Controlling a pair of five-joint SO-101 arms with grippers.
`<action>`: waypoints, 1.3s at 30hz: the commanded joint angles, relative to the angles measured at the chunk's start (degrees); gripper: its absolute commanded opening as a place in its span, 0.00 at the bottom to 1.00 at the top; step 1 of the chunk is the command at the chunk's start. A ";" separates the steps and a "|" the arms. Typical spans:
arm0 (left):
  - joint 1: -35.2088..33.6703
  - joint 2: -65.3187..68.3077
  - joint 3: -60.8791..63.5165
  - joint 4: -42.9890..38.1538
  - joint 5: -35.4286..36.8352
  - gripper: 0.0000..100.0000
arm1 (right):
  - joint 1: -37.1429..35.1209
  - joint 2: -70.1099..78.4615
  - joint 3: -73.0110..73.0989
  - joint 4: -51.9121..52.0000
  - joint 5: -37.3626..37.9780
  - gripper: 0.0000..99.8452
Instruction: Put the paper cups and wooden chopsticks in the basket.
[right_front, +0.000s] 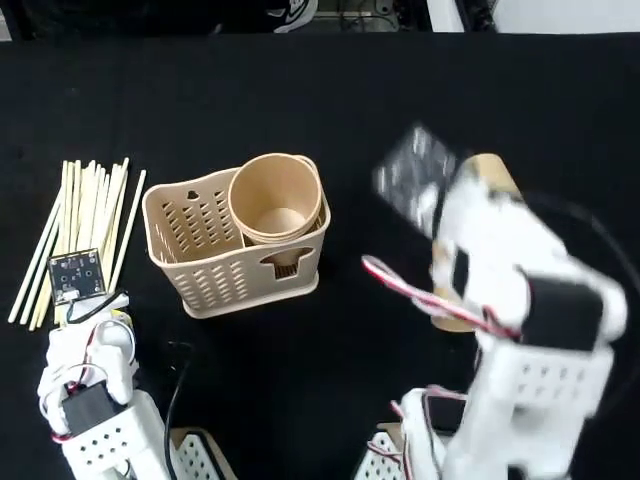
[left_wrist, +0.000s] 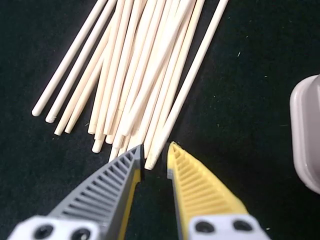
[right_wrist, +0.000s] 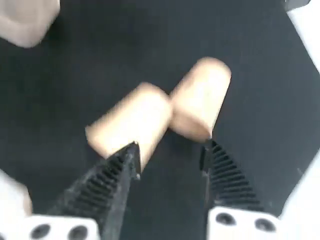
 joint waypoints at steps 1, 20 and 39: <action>0.48 -0.44 0.31 -0.79 -0.18 0.10 | 12.22 -19.30 24.57 -4.04 22.33 0.23; 0.66 -0.44 0.31 -0.88 -0.18 0.10 | 17.58 -49.89 83.56 -46.07 26.11 0.17; 0.48 -0.44 0.31 -0.79 -0.18 0.10 | 4.22 -56.40 53.23 -20.40 0.44 0.01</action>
